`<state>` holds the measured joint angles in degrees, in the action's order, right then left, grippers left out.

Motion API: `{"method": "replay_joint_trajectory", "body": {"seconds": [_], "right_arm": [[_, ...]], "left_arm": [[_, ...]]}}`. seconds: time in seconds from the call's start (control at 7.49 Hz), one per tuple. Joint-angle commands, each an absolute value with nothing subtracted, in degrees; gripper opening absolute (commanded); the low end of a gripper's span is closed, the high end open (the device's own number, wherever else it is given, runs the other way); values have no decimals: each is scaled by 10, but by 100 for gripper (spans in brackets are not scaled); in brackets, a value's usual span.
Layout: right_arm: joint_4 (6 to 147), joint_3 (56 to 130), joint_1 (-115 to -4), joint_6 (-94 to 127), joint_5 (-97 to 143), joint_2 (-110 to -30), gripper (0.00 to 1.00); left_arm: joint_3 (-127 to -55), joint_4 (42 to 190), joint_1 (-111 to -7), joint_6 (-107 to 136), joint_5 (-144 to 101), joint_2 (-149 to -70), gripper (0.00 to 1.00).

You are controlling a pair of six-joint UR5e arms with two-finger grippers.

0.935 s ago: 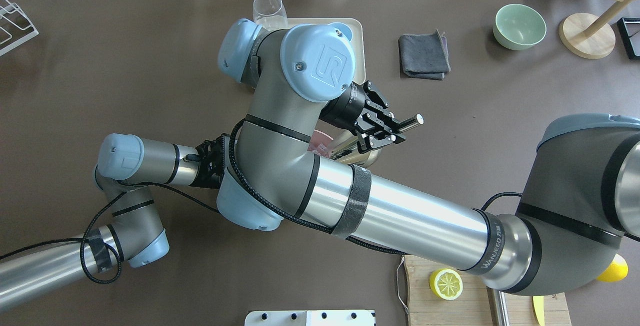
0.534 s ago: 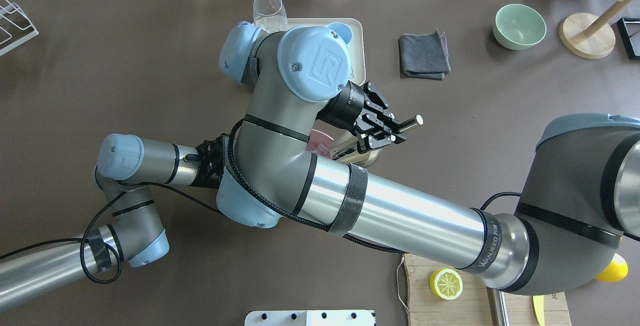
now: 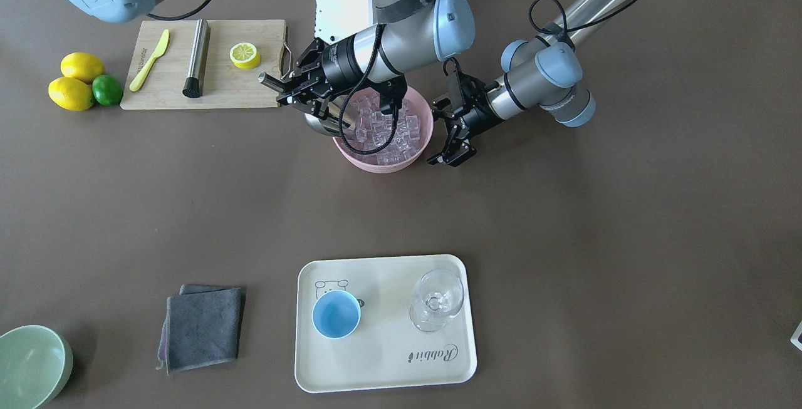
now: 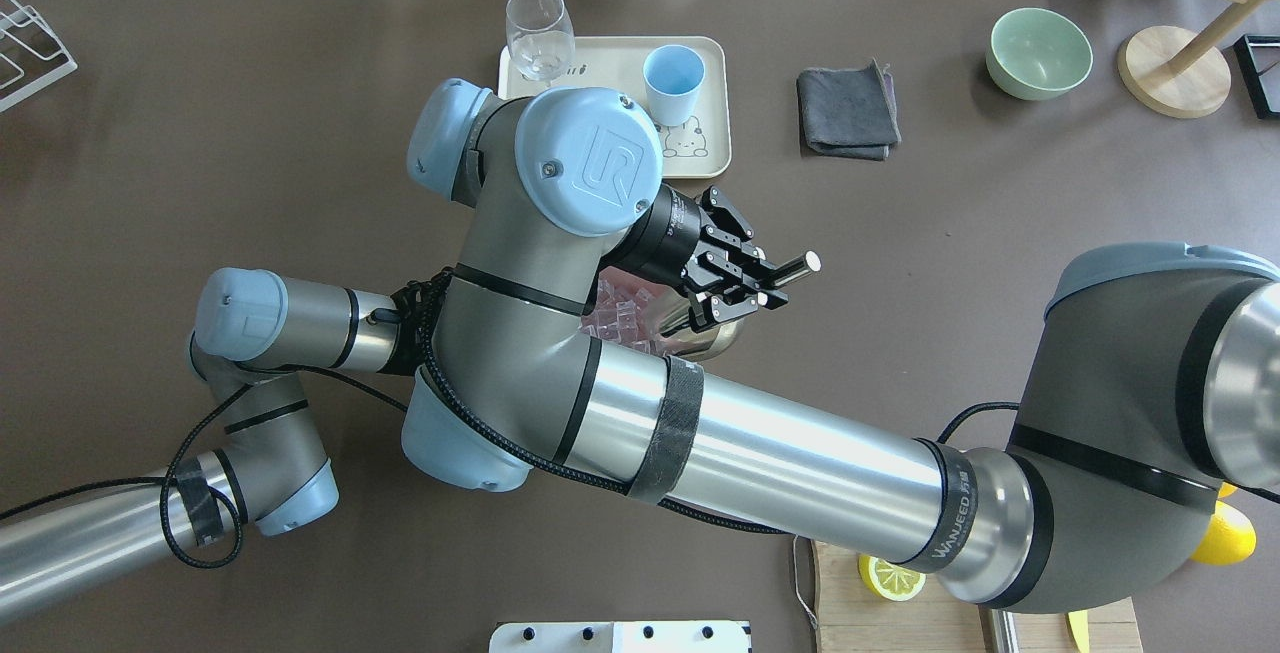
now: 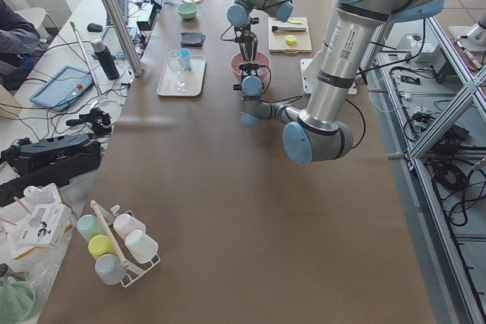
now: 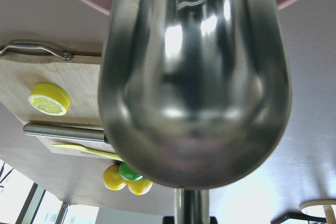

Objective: Put ice in cup with scoop

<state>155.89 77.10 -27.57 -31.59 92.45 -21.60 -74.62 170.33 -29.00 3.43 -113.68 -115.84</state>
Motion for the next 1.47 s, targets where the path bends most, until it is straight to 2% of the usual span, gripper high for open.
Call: {"method": "replay_joint_trajectory", "body": {"seconds": [0.0,0.67,1.34], "right_arm": [[1550,764,-267,-309,925,-214,0],[1479,750,-266,-276,932,-219,0],[1412,821,-265,-250,946,-264,0]], "left_arm": [[-746,1703,-290,34,-1136,-1158,98],[-741,1702,-290,33,-1137,-1158,98],[-736,1702,-287,30,-1137,-1158,98]]}}
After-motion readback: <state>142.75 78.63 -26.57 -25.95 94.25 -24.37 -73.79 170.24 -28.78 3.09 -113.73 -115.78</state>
